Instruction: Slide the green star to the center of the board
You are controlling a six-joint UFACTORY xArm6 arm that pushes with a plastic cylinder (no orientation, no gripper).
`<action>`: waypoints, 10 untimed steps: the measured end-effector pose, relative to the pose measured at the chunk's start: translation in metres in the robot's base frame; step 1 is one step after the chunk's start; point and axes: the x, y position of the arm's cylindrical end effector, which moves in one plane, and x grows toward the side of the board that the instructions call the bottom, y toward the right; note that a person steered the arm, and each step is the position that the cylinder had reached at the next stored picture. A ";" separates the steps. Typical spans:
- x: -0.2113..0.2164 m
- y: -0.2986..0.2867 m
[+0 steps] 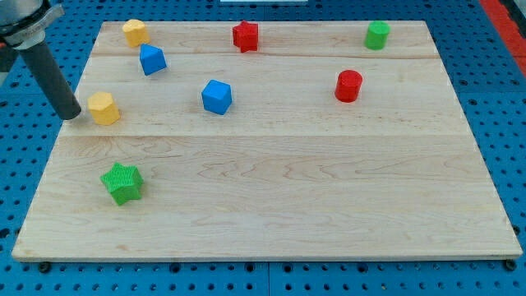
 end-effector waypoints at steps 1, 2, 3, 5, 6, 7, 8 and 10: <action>0.000 0.000; 0.020 0.000; 0.039 0.001; 0.113 0.018; 0.138 0.055; 0.136 0.127; 0.136 0.170; 0.149 0.082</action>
